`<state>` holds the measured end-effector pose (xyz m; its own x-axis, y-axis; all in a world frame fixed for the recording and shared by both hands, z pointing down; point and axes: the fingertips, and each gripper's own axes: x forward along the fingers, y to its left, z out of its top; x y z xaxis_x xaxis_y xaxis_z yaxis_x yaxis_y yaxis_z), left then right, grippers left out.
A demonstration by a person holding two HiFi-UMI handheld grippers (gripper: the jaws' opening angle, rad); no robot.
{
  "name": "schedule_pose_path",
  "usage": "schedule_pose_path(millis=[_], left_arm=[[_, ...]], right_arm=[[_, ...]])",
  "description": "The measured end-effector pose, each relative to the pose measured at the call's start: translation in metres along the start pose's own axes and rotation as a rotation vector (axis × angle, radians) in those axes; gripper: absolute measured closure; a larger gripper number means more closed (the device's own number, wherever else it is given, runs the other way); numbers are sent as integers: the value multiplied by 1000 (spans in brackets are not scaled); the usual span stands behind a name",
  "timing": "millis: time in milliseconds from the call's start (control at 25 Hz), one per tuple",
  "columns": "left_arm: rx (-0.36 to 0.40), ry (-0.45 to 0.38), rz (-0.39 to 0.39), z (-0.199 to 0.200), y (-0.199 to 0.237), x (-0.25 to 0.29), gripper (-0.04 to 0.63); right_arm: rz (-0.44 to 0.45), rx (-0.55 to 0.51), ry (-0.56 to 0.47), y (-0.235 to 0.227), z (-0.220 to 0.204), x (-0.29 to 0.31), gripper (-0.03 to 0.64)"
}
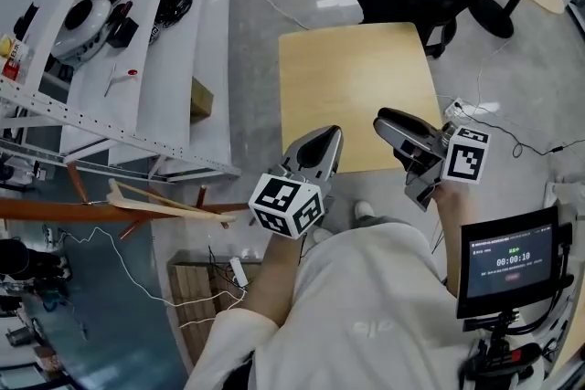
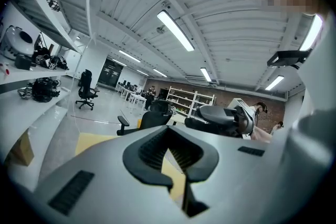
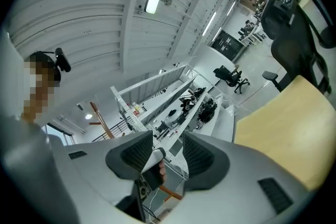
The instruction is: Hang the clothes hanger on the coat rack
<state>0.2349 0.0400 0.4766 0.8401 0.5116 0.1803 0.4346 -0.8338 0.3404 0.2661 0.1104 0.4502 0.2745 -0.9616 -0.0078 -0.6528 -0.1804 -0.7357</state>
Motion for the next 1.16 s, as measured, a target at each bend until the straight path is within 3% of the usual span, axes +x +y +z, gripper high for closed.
schedule_pose_path(millis=[160, 200, 240, 320, 480, 1160], left_arm=[[0, 6, -5, -2, -2, 2, 589], [-1, 7, -4, -2, -1, 3, 589], [-2, 9, -4, -3, -1, 2, 589], [-3, 12, -5, -3, -2, 2, 589], [-5, 15, -10, -5, -3, 2, 589], [-4, 38, -6, -19, -5, 9, 589]], right_arm=[[-38, 13, -57, -9, 6, -7, 438], [-41, 36, -89, -13, 9, -11, 530], [-38, 63, -121, -15, 13, -14, 571], [-39, 81, -155, -17, 18, -17, 575], [-76, 71, -146, -23, 17, -22, 575], [-88, 61, -124, -32, 5, -29, 575]])
